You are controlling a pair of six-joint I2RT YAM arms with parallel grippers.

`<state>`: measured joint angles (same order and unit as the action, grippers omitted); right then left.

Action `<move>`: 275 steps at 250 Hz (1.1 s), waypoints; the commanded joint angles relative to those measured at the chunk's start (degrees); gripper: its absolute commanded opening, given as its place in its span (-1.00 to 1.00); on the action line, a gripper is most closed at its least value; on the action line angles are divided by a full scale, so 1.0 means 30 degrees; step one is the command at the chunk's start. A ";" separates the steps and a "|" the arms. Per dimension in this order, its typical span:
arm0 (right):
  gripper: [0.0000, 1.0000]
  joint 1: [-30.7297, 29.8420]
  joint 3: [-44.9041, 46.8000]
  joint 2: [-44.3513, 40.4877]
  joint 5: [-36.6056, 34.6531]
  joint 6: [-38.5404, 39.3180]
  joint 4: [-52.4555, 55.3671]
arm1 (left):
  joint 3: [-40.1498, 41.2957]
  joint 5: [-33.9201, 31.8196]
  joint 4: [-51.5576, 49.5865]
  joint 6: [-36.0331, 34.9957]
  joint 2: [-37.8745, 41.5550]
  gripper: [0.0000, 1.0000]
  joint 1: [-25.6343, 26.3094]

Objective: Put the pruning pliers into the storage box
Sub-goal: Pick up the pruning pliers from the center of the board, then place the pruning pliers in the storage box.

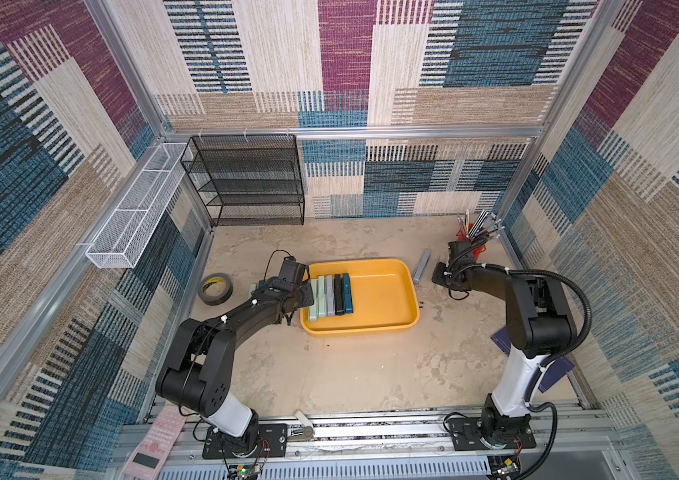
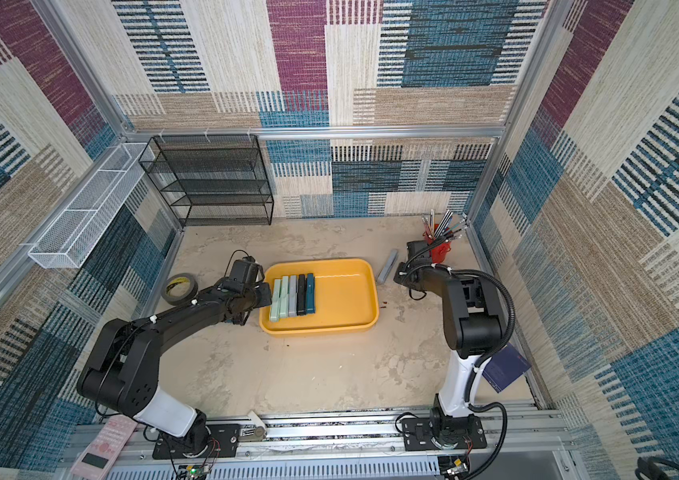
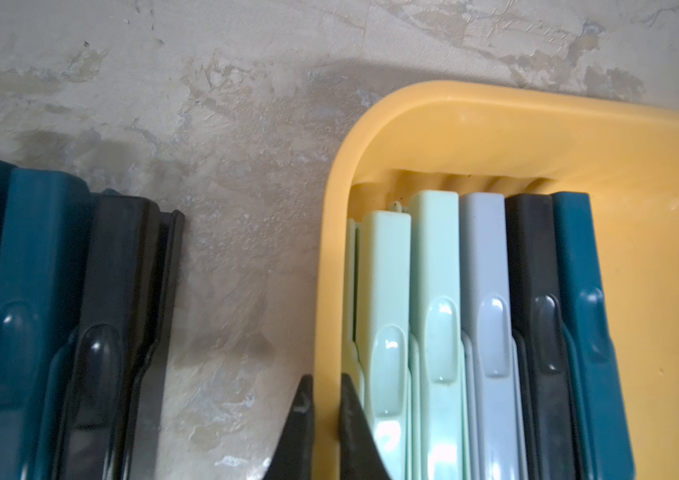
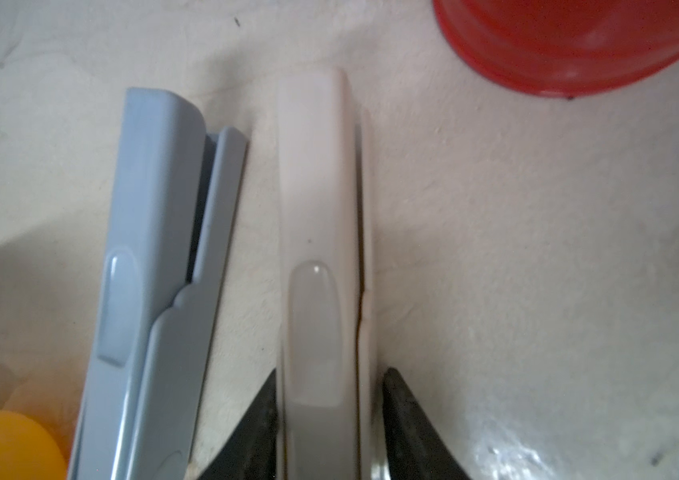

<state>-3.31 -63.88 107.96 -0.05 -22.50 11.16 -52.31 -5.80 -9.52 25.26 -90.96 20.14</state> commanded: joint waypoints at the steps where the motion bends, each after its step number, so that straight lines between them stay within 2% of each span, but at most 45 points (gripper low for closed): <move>1: -0.31 -0.0029 0.0221 -0.0469 -0.0361 0.0197 -0.0087 | -0.0021 -0.0062 -0.0515 -0.0475 -0.0119 -0.83 -0.0019; 50: -0.46 -0.0102 0.0449 -0.1387 -0.0483 0.0565 0.0315 | -0.0112 -0.0058 -0.0544 -0.0471 -0.0094 -0.83 -0.0034; 103: -0.50 -0.1062 0.0096 -0.3341 -0.1632 0.1342 0.1559 | 0.0036 -0.0003 -0.0448 -0.0158 -0.0091 -0.83 -0.0015; 156: -0.50 -0.4316 -0.0753 -0.4896 -0.4137 0.1407 0.2532 | 0.0094 0.0028 -0.0344 0.0301 -0.0120 -0.82 0.0005; 190: -0.50 -0.6191 -0.1139 -0.5090 -0.3673 0.0484 0.2345 | 0.0058 0.0117 -0.0268 0.0502 -0.0150 -0.82 0.0008; 275: -0.48 -1.0391 -0.1065 -0.3550 -0.2154 -0.2127 0.0949 | 0.0093 0.0180 -0.0145 0.0709 -0.0091 -0.82 0.0012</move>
<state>-31.97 -67.57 96.29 -8.01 -24.64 17.56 -52.34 -5.61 -9.41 26.17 -91.07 20.16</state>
